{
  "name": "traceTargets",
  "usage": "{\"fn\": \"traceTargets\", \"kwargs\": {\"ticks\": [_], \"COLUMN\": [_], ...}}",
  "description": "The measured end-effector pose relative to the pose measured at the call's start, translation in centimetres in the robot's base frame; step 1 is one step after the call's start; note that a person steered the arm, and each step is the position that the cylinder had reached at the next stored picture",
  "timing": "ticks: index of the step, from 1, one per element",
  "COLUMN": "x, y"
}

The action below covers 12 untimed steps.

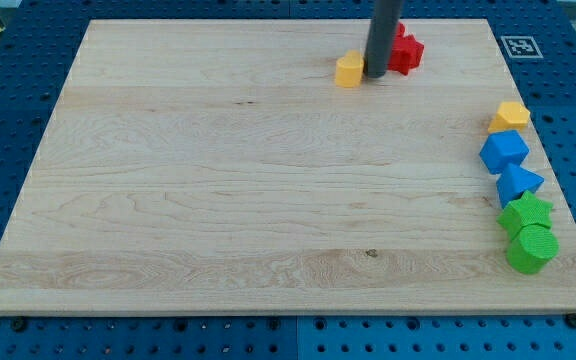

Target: Push the hexagon into the yellow heart

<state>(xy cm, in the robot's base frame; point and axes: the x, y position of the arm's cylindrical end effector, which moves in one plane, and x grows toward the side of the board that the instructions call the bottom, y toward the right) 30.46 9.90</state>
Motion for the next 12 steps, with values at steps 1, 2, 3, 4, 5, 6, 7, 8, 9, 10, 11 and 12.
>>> {"fn": "traceTargets", "kwargs": {"ticks": [1, 2, 3, 4, 5, 6, 7, 8, 9, 10, 11, 12], "x": [0.0, 0.2, 2.5, 4.6, 5.2, 8.0, 11.1, 12.6, 11.9, 10.2, 10.1, 11.0], "y": [-3.4, 0.0, 9.5, 15.8, 23.5, 24.6, 23.3, 22.1, 22.0, 20.7, 19.2, 18.5]}}
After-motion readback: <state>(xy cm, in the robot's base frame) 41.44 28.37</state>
